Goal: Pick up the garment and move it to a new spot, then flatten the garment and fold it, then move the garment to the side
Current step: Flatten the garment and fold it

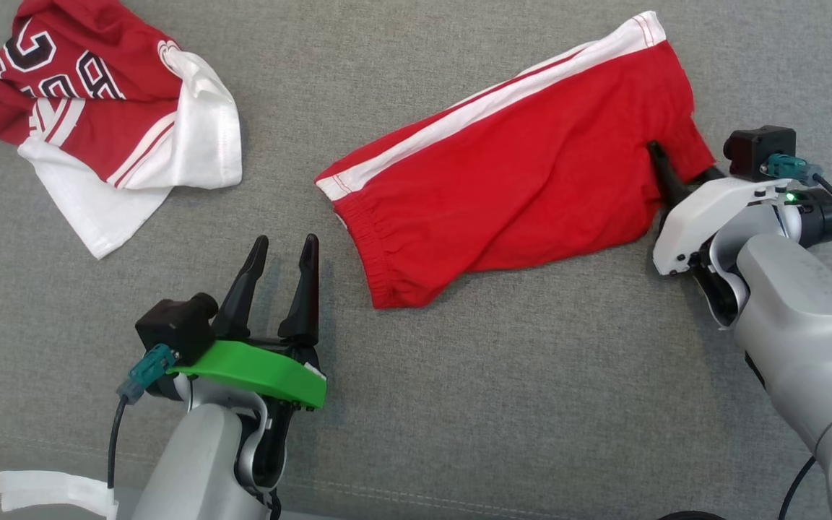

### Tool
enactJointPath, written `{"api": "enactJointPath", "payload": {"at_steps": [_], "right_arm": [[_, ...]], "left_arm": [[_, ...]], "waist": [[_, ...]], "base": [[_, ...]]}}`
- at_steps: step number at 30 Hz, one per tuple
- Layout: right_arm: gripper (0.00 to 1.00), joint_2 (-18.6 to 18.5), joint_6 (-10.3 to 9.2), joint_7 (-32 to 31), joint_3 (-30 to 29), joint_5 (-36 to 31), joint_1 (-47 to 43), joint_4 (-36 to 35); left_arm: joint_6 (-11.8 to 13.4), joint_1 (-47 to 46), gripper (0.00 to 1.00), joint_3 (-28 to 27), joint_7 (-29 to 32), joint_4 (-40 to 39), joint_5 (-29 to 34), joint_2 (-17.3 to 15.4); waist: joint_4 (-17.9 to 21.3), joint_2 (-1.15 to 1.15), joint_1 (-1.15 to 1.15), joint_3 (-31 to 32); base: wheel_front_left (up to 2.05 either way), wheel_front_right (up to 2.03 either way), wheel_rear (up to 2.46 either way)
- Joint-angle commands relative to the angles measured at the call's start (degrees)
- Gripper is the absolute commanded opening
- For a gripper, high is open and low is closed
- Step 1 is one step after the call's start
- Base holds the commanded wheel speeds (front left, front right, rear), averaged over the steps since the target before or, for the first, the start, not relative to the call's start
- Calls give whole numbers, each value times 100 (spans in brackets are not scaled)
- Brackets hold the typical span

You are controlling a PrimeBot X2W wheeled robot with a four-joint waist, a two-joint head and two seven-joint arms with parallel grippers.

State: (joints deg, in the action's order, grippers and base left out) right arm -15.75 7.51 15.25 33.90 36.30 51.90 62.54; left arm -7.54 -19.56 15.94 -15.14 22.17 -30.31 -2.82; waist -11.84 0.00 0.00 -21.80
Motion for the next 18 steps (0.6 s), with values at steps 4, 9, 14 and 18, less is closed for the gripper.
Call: {"api": "enactJointPath", "payload": {"at_steps": [4, 9, 14, 18], "right_arm": [[0, -81, -12, -31, -55, 226, -168, 170], [0, -109, -8, -15, -568, 364, -421, -317], [0, 63, -7, -14, -1188, 176, -1116, -854], [0, 246, -7, -13, -1688, -84, -1720, -1204]], "left_arm": [[14, 101, 100, -45, 1, -35, 42, -16], [14, 221, 100, -55, 1, 4, 112, -17], [14, 474, 100, -150, 1, 112, 193, -16], [14, 688, 100, -204, 1, 184, 235, -18]], "waist": [[12, 0, 0, 88], [121, 0, 0, 312], [421, 0, 0, 732], [677, 0, 0, 1082]], "base": [[0, 0, 0], [0, 0, 0], [0, 0, 0], [0, 0, 0]]}}
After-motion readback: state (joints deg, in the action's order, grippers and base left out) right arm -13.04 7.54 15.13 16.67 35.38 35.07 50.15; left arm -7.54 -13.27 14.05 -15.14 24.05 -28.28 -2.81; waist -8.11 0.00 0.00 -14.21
